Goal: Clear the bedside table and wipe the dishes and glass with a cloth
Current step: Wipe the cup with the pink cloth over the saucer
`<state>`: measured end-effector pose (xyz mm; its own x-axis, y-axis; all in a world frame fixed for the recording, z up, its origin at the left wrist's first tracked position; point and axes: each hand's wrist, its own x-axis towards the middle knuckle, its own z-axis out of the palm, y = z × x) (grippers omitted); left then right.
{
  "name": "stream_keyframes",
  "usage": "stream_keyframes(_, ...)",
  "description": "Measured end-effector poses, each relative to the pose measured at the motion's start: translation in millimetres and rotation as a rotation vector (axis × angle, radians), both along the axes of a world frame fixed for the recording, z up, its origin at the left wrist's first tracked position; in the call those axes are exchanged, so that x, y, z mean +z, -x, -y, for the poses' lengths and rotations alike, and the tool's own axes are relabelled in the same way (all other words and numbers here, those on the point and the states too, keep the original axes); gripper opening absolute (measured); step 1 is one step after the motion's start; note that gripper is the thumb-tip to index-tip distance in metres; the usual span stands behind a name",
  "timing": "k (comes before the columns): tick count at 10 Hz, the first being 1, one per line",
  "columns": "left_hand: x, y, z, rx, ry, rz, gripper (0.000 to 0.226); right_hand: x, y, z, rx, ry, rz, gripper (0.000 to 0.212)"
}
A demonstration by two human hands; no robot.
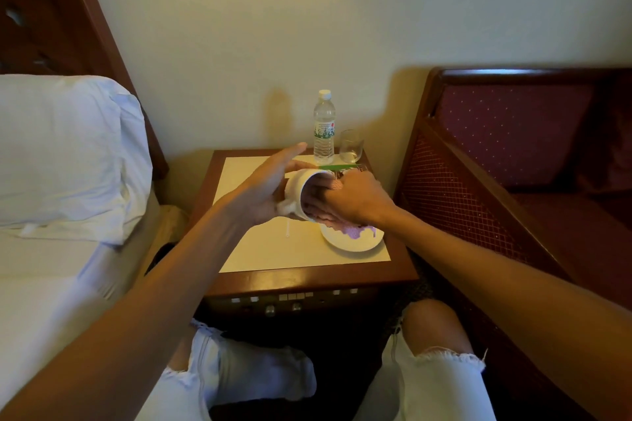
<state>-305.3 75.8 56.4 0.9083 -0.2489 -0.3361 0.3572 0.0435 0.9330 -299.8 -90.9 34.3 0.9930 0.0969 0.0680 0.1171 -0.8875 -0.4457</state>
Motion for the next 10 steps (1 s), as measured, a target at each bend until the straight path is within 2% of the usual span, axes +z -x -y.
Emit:
stream_keyframes(1,-10.7,-1.4,-14.3,-0.073,0.118,0.048,0.045,-5.8,-2.5,3.4,-0.128,-0.522,-0.33,0.04)
stream_keyframes(2,-17.6,1.2,-5.4,-0.044,0.188,0.091,0.058,-0.9,3.4,-4.0,-0.156,-0.915,-0.539,0.026)
stream_keyframes(3,-18.9,5.3,14.9,0.106,0.11,0.158,0.067,0.8,9.9,-13.0,-0.137,-0.834,-0.517,0.031)
stream_keyframes(4,-20.1,9.5,23.1,0.185,-0.088,0.238,0.063,3.3,-0.6,-2.1,0.026,-0.003,-0.044,0.045)
stream_keyframes(5,-11.8,10.5,23.6,0.108,-0.21,0.18,0.066,25.1,-2.5,8.6,0.204,0.488,0.463,0.05)
stream_keyframes(6,3.2,8.7,17.7,0.006,-0.353,0.066,0.07,23.2,-6.5,11.6,0.243,0.592,0.554,0.056)
stream_keyframes(7,11.0,5.1,12.1,0.03,-0.38,0.135,0.065,3.0,3.0,-3.4,0.071,0.119,0.224,0.064)
stream_keyframes(8,10.5,2.9,13.3,0.226,-0.332,0.282,0.057,13.2,11.5,-18.8,-0.045,-0.739,-0.526,0.049)
stream_keyframes(9,6.1,4.7,12.0,0.191,-0.243,0.197,0.06,30.8,-3.1,-4.8,0.112,-0.051,-0.097,0.045)
stream_keyframes(10,4.7,7.5,8.3,-0.025,-0.255,0.043,0.071,45.8,-16.8,4.5,0.295,0.715,0.543,0.054)
